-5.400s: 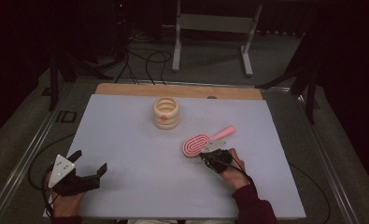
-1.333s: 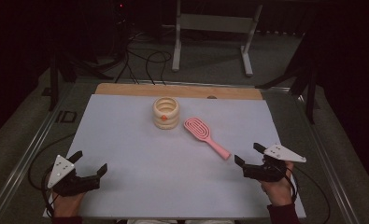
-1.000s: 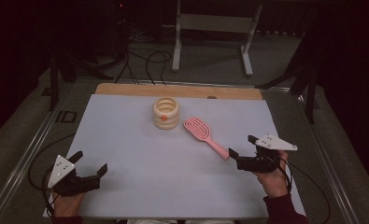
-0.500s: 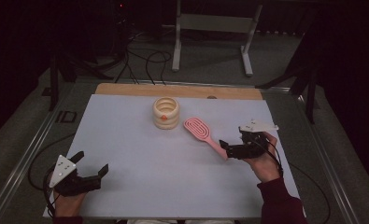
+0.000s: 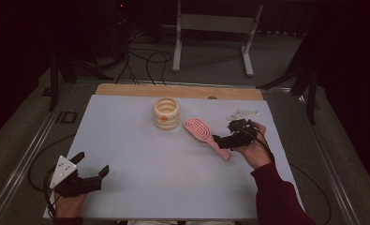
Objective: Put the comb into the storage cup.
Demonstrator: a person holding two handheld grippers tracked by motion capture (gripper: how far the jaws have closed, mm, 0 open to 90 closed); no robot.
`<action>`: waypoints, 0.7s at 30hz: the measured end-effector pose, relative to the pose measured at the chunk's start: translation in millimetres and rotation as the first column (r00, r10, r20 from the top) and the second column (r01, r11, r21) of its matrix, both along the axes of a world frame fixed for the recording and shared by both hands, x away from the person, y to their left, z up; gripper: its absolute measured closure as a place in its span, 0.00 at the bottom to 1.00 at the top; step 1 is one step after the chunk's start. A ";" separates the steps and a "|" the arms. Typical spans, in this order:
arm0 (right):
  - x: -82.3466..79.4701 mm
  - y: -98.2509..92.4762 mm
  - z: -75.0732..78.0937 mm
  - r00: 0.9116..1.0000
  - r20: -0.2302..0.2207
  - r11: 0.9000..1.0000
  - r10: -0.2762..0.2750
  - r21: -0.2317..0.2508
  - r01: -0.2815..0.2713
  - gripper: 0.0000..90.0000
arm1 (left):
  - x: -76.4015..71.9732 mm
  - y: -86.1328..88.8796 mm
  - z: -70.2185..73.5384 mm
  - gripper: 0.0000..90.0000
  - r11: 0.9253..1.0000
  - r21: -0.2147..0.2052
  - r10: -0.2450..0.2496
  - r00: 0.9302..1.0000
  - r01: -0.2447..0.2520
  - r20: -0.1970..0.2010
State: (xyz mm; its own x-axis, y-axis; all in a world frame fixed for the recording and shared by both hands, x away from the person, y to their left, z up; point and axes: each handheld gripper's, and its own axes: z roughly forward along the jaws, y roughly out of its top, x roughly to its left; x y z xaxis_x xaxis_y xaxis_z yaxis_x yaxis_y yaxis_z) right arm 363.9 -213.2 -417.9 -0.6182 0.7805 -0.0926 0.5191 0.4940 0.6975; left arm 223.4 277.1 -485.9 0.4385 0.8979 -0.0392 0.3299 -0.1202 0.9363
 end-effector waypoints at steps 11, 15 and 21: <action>30.8 16.7 -30.7 0.994 -0.111 0.997 0.013 -0.074 -0.022 0.11 | 0.5 -0.5 -0.8 0.00 1.000 0.005 -0.006 1.000 0.006 -0.003; 36.9 21.5 -40.5 0.989 -0.147 0.995 0.021 -0.090 -0.034 0.13 | 0.7 -1.0 -1.1 0.00 1.000 0.005 -0.006 1.000 0.006 -0.005; 43.2 25.5 -50.5 0.982 -0.187 0.994 0.030 -0.101 -0.049 0.14 | 0.8 -2.1 -1.4 0.00 1.000 0.008 -0.011 1.000 0.011 -0.007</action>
